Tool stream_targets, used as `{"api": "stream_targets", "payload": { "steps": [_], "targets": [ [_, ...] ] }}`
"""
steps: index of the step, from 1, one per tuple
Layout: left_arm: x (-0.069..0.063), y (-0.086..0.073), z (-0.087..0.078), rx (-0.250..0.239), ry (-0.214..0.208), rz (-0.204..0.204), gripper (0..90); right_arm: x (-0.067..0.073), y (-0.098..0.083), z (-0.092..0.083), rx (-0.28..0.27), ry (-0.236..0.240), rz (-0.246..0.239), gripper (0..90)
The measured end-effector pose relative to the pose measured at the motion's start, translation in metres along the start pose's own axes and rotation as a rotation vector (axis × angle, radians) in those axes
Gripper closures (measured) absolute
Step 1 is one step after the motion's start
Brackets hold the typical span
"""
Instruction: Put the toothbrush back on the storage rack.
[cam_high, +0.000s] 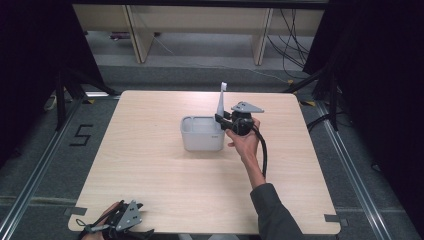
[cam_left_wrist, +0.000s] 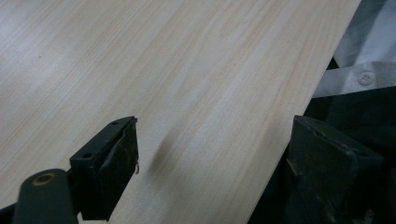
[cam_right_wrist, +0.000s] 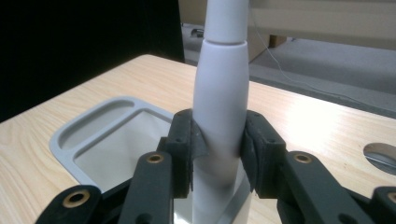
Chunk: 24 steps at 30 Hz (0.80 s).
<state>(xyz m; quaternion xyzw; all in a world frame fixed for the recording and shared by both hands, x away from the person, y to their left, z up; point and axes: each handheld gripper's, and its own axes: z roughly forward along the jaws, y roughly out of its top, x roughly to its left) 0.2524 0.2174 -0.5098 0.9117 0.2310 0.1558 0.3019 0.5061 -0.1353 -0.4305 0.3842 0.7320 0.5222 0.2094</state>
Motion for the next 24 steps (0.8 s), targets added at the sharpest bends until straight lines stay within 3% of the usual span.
{"api": "stream_targets", "payload": {
  "steps": [6, 7, 11, 12, 19, 22, 24],
  "targets": [
    [0.0009, 0.0002, -0.0005, 0.009, 0.015, 0.015, 15.8, 0.0015, -0.0025, 0.0020, 0.019, -0.037, -0.033, 66.3],
    [0.0012, 0.0001, -0.0003, 0.010, 0.018, 0.012, 15.8, 0.0029, -0.0028, 0.0024, 0.036, -0.028, -0.009, 66.3],
    [0.0010, 0.0004, -0.0009, 0.005, 0.017, 0.015, 15.8, 0.0018, -0.0034, 0.0034, 0.035, -0.056, -0.052, 66.3],
    [0.0013, 0.0003, -0.0008, 0.009, 0.019, 0.019, 15.8, 0.0046, -0.0039, 0.0035, 0.052, -0.042, -0.015, 66.3],
    [0.0019, 0.0005, -0.0007, 0.008, 0.018, 0.022, 15.8, 0.0034, -0.0055, 0.0050, 0.042, -0.046, -0.048, 66.2],
    [0.0015, 0.0006, -0.0003, 0.001, 0.016, 0.026, 15.8, 0.0051, -0.0050, 0.0033, 0.022, -0.033, -0.003, 60.1],
    [0.0017, 0.0005, 0.0001, 0.004, 0.019, 0.028, 15.8, 0.0049, -0.0036, 0.0035, 0.029, -0.026, -0.037, 59.7]
  ]
}}
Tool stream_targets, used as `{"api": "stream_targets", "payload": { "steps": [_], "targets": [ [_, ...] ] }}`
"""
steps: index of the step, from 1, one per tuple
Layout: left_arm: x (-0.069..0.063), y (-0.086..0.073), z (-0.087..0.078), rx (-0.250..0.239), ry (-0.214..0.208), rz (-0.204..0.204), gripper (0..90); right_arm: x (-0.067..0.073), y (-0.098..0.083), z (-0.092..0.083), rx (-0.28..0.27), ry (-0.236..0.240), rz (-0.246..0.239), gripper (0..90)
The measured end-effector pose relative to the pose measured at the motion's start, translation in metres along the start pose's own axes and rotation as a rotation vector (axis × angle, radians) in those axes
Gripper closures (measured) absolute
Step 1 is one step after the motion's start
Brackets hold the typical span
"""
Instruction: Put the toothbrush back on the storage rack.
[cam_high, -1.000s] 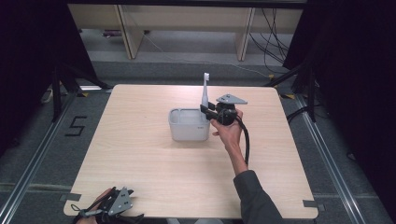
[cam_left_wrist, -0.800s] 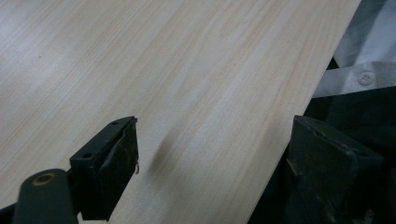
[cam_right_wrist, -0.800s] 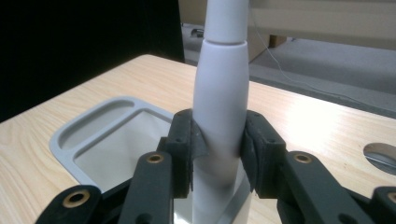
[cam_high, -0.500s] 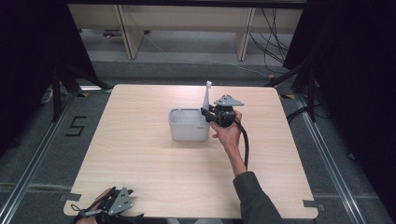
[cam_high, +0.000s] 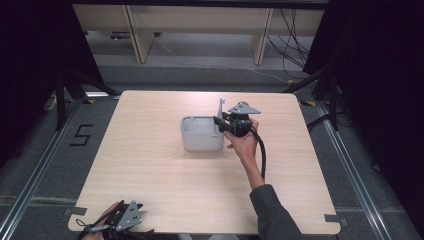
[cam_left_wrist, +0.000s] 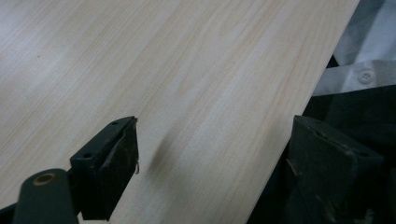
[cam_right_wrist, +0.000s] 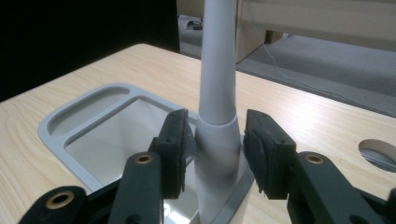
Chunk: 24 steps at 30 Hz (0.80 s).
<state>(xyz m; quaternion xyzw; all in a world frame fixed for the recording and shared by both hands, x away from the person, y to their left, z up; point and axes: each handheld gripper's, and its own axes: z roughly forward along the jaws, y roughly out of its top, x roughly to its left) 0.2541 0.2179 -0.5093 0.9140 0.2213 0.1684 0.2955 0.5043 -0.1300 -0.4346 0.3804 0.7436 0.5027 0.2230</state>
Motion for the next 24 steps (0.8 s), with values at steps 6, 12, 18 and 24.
{"api": "stream_targets", "payload": {
  "steps": [6, 12, 18, 24],
  "targets": [
    [0.001, 0.000, 0.001, -0.013, -0.007, 0.009, 15.8, 0.001, 0.001, -0.004, -0.011, 0.005, 0.009, 50.8],
    [0.000, 0.000, -0.001, -0.002, -0.003, -0.006, 15.8, 0.001, 0.004, -0.013, -0.008, 0.002, 0.011, 44.7],
    [0.000, 0.000, -0.001, 0.001, 0.004, -0.013, 15.8, 0.000, 0.000, -0.026, 0.002, 0.003, 0.046, 41.0],
    [-0.001, 0.000, -0.001, 0.002, 0.003, -0.012, 15.8, -0.005, -0.002, -0.034, 0.006, -0.013, 0.048, 39.2]
  ]
}}
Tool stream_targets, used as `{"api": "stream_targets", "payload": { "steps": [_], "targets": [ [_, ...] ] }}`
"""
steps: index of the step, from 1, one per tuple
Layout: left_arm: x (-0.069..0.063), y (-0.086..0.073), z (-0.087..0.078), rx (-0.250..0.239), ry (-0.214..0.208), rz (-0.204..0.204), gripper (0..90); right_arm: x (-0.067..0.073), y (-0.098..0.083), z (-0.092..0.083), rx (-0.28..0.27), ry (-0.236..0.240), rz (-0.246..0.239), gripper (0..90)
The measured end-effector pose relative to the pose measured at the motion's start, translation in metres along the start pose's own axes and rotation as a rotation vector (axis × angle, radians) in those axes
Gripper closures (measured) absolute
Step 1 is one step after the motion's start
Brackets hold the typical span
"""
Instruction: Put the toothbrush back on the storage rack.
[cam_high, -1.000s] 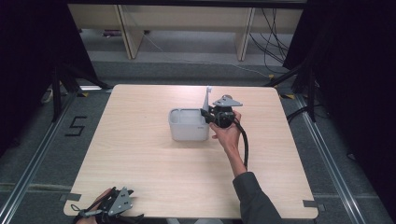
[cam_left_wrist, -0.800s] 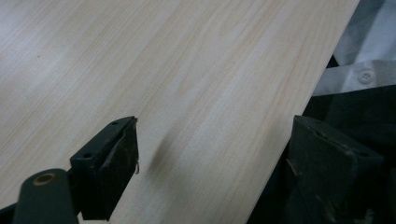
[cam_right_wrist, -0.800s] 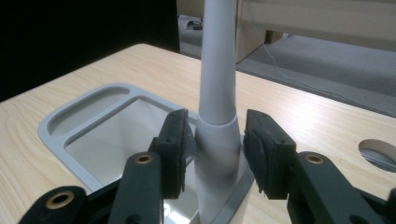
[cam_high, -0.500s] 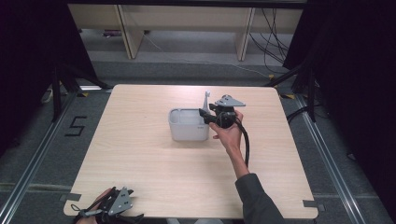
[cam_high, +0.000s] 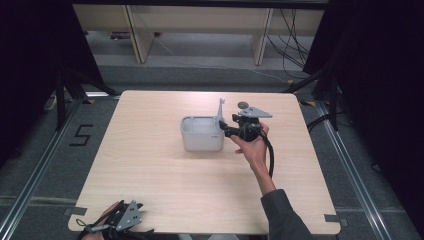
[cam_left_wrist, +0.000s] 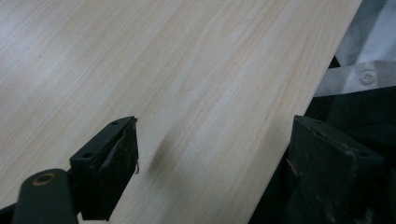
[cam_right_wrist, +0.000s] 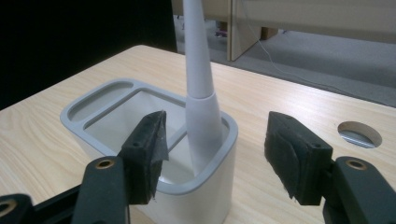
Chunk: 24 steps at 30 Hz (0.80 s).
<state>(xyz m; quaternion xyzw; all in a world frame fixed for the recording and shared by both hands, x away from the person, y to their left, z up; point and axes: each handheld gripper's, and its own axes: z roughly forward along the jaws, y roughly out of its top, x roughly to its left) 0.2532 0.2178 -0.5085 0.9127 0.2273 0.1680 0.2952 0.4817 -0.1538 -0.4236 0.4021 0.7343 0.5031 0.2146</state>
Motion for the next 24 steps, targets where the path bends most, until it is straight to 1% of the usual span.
{"api": "stream_targets", "payload": {
  "steps": [1, 3, 4, 5, 6, 7, 8, 9, 11, 12, 13, 14, 15, 16, 17, 18, 19, 20, 21, 22, 23, 24],
  "targets": [
    [0.000, 0.000, 0.000, -0.002, -0.003, 0.000, 15.8, 0.000, 0.000, 0.000, -0.004, 0.010, 0.015, 39.0],
    [0.000, 0.000, -0.001, -0.004, -0.003, 0.002, 15.8, 0.000, -0.001, -0.001, -0.015, 0.013, 0.015, 38.7],
    [0.001, 0.000, -0.001, 0.001, 0.004, 0.005, 15.8, 0.000, -0.001, -0.001, -0.006, 0.022, 0.017, 38.3],
    [0.000, -0.001, -0.001, -0.001, 0.000, -0.006, 15.8, 0.001, -0.001, -0.001, -0.003, 0.025, 0.017, 37.9],
    [0.001, 0.000, -0.001, 0.000, 0.001, -0.004, 15.7, 0.002, -0.001, -0.002, 0.005, 0.028, 0.022, 37.6],
    [0.000, -0.001, -0.001, -0.004, -0.004, -0.016, 15.8, 0.002, -0.002, -0.004, 0.005, 0.022, -0.003, 37.3],
    [0.001, 0.000, -0.001, -0.001, 0.005, 0.007, 15.8, 0.003, -0.002, -0.005, 0.005, 0.020, 0.009, 37.2],
    [0.001, 0.000, -0.001, 0.002, 0.004, 0.008, 15.8, 0.004, -0.003, -0.007, 0.011, 0.026, 0.028, 36.9],
    [0.001, 0.000, -0.001, 0.002, 0.005, 0.007, 15.8, 0.003, -0.003, -0.010, 0.006, 0.025, 0.001, 36.7],
    [0.001, 0.000, -0.001, 0.001, 0.005, 0.007, 15.8, 0.004, -0.003, -0.013, 0.015, 0.018, 0.025, 36.6],
    [0.000, 0.000, -0.001, -0.006, 0.000, -0.001, 15.7, 0.002, -0.003, -0.014, 0.013, 0.016, 0.008, 36.6],
    [0.000, 0.000, -0.001, -0.005, 0.001, 0.000, 15.8, 0.001, -0.003, -0.015, 0.005, 0.024, 0.003, 36.3],
    [0.001, 0.000, -0.001, 0.001, 0.007, 0.006, 15.8, 0.002, -0.004, -0.015, -0.001, 0.008, 0.018, 36.1],
    [0.001, 0.000, -0.001, 0.001, 0.007, 0.007, 15.8, 0.001, -0.004, -0.017, 0.014, 0.023, 0.007, 36.1],
    [0.000, 0.000, 0.000, 0.000, 0.003, -0.011, 15.8, 0.002, -0.004, -0.018, 0.018, 0.033, 0.023, 36.0],
    [0.000, 0.000, -0.001, -0.001, 0.005, -0.006, 15.8, 0.002, -0.005, -0.019, 0.014, 0.037, 0.023, 35.8],
    [0.000, 0.000, -0.001, -0.006, 0.003, -0.001, 15.8, 0.003, -0.005, -0.021, 0.028, 0.034, 0.046, 35.7],
    [0.000, 0.000, -0.001, -0.005, 0.001, 0.001, 15.8, 0.002, -0.006, -0.021, 0.013, 0.032, 0.024, 35.4],
    [0.000, 0.000, -0.001, -0.002, 0.003, 0.002, 15.8, 0.002, -0.006, -0.022, 0.019, 0.041, 0.021, 34.8],
    [0.000, 0.000, -0.001, -0.002, 0.002, -0.004, 15.8, 0.003, -0.007, -0.022, 0.011, 0.041, 0.016, 34.3],
    [0.000, 0.000, -0.001, -0.004, 0.003, -0.012, 15.8, 0.006, -0.007, -0.024, 0.028, 0.043, 0.058, 33.7],
    [0.001, 0.000, -0.002, -0.002, 0.008, 0.006, 15.8, 0.006, -0.007, -0.025, 0.031, 0.046, 0.034, 33.4]
  ]
}}
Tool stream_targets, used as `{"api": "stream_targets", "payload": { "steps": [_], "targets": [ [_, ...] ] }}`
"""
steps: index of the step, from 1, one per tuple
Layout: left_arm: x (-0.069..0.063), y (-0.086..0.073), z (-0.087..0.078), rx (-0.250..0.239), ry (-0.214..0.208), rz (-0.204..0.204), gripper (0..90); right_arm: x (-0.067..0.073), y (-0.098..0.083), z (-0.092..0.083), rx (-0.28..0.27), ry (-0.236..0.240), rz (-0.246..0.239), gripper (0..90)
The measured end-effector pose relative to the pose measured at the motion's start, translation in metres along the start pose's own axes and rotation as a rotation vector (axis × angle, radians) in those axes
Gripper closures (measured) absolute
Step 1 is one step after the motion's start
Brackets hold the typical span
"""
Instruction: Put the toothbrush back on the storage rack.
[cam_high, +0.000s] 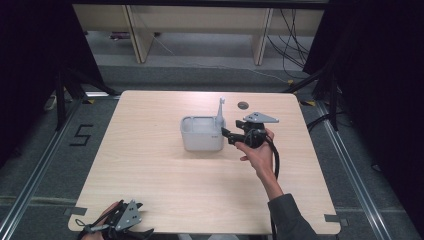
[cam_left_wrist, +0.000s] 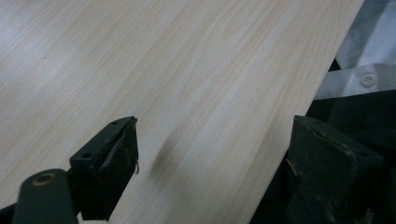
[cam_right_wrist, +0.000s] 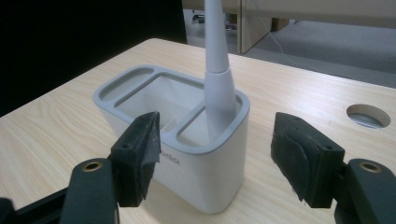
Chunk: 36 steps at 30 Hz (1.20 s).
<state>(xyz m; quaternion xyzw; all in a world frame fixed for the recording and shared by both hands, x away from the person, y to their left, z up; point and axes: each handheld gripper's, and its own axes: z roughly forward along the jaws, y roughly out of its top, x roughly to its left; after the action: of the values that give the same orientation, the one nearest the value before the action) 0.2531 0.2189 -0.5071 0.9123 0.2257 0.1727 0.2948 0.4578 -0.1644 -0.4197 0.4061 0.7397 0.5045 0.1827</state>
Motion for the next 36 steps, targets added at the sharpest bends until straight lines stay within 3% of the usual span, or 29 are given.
{"api": "stream_targets", "payload": {
  "steps": [4, 5, 8, 10, 11, 13, 14, 15, 17, 18, 19, 21, 23, 24, 25, 26, 28, 29, 32, 34, 36],
  "targets": [
    [-0.001, 0.000, 0.000, -0.001, -0.005, -0.015, 15.8, 0.004, -0.003, -0.003, 0.004, 0.008, -0.030, 32.0],
    [0.000, 0.000, 0.000, -0.002, -0.003, -0.003, 15.8, 0.006, -0.004, -0.004, 0.005, 0.019, -0.008, 32.0],
    [-0.001, 0.000, 0.000, -0.001, -0.004, -0.005, 15.8, 0.009, -0.007, -0.006, 0.023, 0.022, -0.001, 30.9],
    [-0.001, 0.000, 0.000, -0.001, -0.005, -0.016, 15.8, 0.009, -0.008, -0.008, 0.022, 0.009, -0.030, 30.5],
    [0.000, 0.000, 0.000, 0.000, 0.000, 0.001, 15.8, 0.009, -0.009, -0.007, 0.020, 0.029, -0.033, 30.1],
    [0.000, 0.000, 0.000, 0.002, -0.001, 0.001, 15.8, 0.010, -0.011, -0.009, 0.022, 0.023, -0.028, 29.0],
    [0.000, 0.000, 0.000, -0.001, -0.003, -0.004, 15.8, 0.009, -0.011, -0.009, 0.018, 0.031, -0.050, 28.3],
    [-0.001, 0.000, 0.000, -0.003, -0.007, -0.022, 15.8, 0.010, -0.011, -0.010, 0.029, 0.030, -0.042, 27.9],
    [0.000, 0.000, 0.000, -0.002, 0.003, 0.000, 15.8, 0.014, -0.013, -0.013, 0.036, 0.025, 0.007, 26.4],
    [-0.001, 0.000, 0.000, -0.004, -0.007, -0.005, 15.8, 0.012, -0.013, -0.013, 0.022, 0.028, -0.030, 25.6],
    [0.000, 0.000, 0.000, 0.001, -0.002, 0.000, 15.8, 0.012, -0.013, -0.013, 0.025, 0.028, -0.034, 24.7],
    [0.000, 0.000, 0.000, -0.001, -0.002, -0.008, 15.8, 0.015, -0.014, -0.015, 0.037, 0.026, -0.011, 23.2],
    [-0.001, 0.000, -0.001, -0.004, -0.006, -0.003, 15.8, 0.015, -0.015, -0.016, 0.031, 0.019, -0.028, 22.6],
    [-0.001, 0.000, 0.000, -0.004, -0.008, -0.004, 15.8, 0.017, -0.016, -0.017, 0.039, 0.031, -0.005, 22.4],
    [-0.001, 0.000, 0.000, -0.001, -0.001, -0.004, 15.8, 0.016, -0.016, -0.018, 0.035, 0.020, -0.035, 21.8],
    [-0.001, 0.000, 0.000, -0.001, -0.002, -0.017, 15.8, 0.017, -0.017, -0.018, 0.044, 0.031, -0.008, 20.9],
    [0.000, 0.000, 0.000, -0.001, 0.001, -0.001, 15.8, 0.018, -0.018, -0.019, 0.046, 0.027, -0.019, 20.8],
    [-0.001, 0.000, 0.000, -0.004, -0.003, -0.006, 15.8, 0.017, -0.019, -0.019, 0.033, 0.031, -0.048, 20.8],
    [-0.001, 0.000, 0.000, -0.001, -0.004, -0.019, 15.8, 0.021, -0.022, -0.022, 0.044, 0.026, -0.013, 20.8],
    [-0.001, 0.000, 0.000, -0.003, 0.000, -0.005, 15.8, 0.020, -0.023, -0.023, 0.053, 0.035, -0.039, 20.7],
    [-0.001, 0.000, 0.000, -0.001, -0.004, -0.005, 15.8, 0.023, -0.026, -0.024, 0.056, 0.027, -0.022, 20.7]
  ]
}}
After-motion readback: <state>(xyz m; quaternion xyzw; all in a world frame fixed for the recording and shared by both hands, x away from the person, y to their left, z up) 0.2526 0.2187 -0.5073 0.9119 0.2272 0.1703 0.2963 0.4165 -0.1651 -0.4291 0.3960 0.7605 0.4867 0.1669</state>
